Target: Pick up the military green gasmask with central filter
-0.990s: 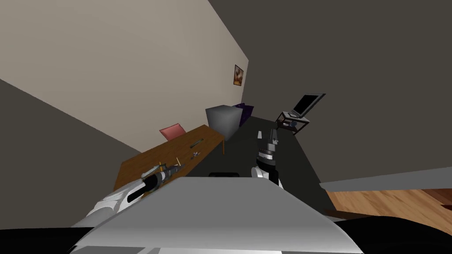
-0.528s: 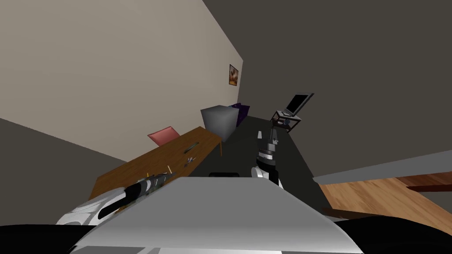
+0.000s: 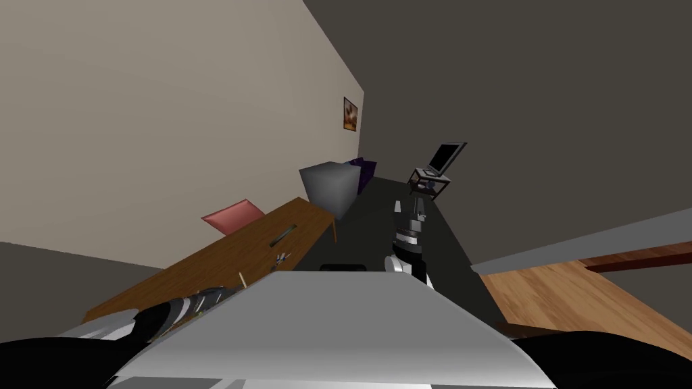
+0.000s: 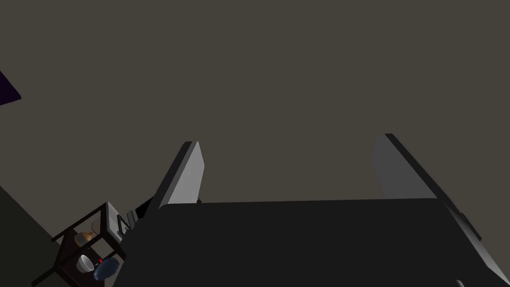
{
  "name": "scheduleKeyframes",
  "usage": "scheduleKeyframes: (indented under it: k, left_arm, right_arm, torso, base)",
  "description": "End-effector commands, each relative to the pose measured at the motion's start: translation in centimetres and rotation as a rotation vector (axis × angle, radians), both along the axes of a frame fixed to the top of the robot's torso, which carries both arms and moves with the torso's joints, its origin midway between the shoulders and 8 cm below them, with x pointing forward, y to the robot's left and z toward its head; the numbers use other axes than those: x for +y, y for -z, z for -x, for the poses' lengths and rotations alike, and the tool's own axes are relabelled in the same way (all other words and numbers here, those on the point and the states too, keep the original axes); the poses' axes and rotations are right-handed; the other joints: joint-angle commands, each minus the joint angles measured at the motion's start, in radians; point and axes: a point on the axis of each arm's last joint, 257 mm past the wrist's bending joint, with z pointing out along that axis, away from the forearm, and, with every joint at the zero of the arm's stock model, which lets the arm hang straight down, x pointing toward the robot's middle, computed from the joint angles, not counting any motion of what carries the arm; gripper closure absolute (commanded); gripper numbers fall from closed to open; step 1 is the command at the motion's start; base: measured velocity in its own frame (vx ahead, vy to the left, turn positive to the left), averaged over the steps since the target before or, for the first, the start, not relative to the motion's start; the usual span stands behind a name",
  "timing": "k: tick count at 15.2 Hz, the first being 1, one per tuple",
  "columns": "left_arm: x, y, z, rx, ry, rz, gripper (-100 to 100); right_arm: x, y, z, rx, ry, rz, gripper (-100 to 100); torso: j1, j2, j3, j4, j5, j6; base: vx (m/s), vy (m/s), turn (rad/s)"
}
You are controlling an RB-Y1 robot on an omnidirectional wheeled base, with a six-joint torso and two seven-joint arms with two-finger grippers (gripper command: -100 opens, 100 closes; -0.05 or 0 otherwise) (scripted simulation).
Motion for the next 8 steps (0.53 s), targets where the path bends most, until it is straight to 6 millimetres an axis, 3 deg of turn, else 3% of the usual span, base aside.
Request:
scheduleKeyframes:
  k: [1,4,5,6,8]
  left_arm:
    - [2.6,-1.1,3.4,0.076,-0.016,-0.038,-100]
    - [2.6,-1.1,3.4,0.076,-0.016,-0.038,-100]
    - [3.9,-1.7,5.2,0.115,-0.024,-0.058,-100]
    - [3.9,-1.7,5.2,0.115,-0.024,-0.058,-100]
    - [5.9,-2.9,8.5,0.188,-0.04,-0.091,-100]
  right_arm:
    - [0.0,0.0,0.0,0.0,0.0,0.0,0]
    - [0.0,0.0,0.0,0.0,0.0,0.0,0]
    - [0.0,0.0,0.0,0.0,0.0,0.0,0]
    - [0.0,0.0,0.0,0.0,0.0,0.0,0]
    - [0.0,0.0,0.0,0.0,0.0,0.0,0]
  torso:
    - [0.0,0.0,0.0,0.0,0.0,0.0]
    - [0.0,0.001,0.0,0.0,0.0,0.0]
    - [0.0,0.003,0.001,0.0,0.0,0.0]
    - [0.0,0.004,0.002,0.001,0.0,-0.001]
    - [0.0,0.004,0.002,0.001,0.0,0.0]
  base:
    - [0.124,0.01,-0.138]
    - [0.078,0.005,-0.023]
    - [0.039,0.0,-0.032]
    - [0.044,0.004,-0.044]
    - [0.076,0.003,-0.057]
